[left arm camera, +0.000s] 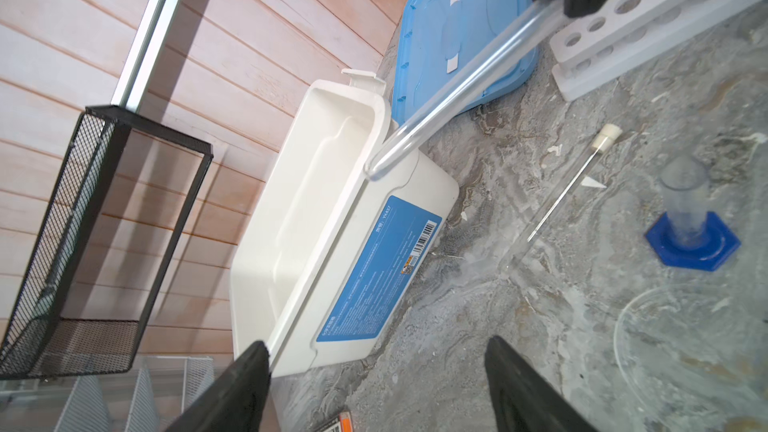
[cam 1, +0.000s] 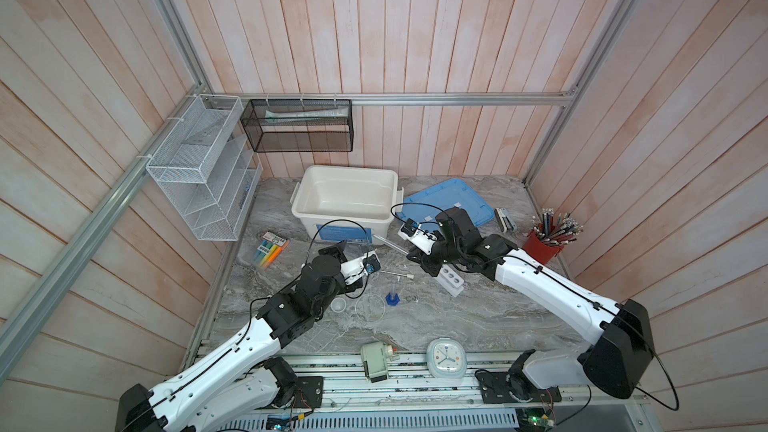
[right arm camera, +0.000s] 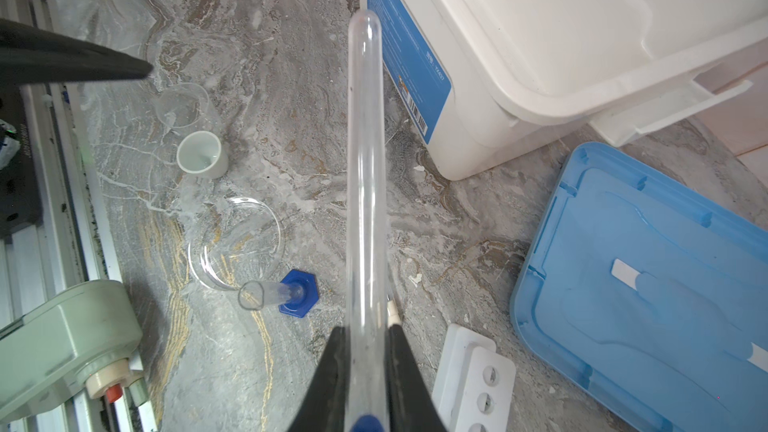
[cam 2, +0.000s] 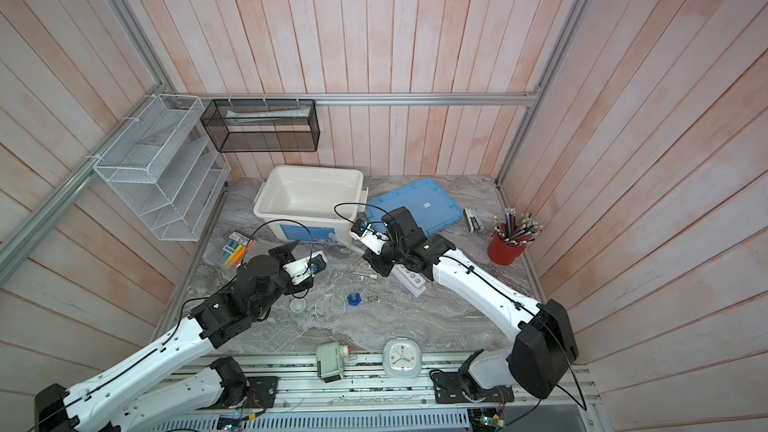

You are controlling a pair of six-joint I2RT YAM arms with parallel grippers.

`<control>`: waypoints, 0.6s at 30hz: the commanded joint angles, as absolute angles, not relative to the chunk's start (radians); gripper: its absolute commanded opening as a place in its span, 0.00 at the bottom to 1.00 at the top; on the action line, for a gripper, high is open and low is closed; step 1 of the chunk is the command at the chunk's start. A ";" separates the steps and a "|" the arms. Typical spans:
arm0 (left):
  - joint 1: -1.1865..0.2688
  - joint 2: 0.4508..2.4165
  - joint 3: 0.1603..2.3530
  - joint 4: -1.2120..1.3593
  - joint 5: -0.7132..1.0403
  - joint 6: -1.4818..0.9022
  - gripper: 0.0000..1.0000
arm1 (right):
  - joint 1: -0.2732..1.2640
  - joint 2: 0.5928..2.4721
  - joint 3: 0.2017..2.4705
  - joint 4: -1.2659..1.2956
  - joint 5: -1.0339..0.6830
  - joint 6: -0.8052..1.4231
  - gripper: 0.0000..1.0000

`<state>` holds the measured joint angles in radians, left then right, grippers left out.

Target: Organize the chemistry lab equipment

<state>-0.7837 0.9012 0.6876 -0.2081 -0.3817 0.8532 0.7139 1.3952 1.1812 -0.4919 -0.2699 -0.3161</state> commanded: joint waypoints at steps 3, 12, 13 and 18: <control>-0.830 0.944 0.650 -0.046 -0.530 1.080 0.77 | 0.758 1.408 1.268 -0.580 -0.320 -0.330 0.14; -0.844 0.948 0.632 0.021 -0.550 1.198 0.65 | 0.792 1.443 1.311 -0.638 -0.357 -0.348 0.13; -0.845 0.945 0.630 0.021 -0.553 1.202 0.64 | 0.796 1.450 1.318 -0.644 -0.358 -0.351 0.13; -0.851 0.934 0.609 0.036 -0.555 1.221 0.63 | 0.814 1.475 1.355 -0.671 -0.374 -0.357 0.13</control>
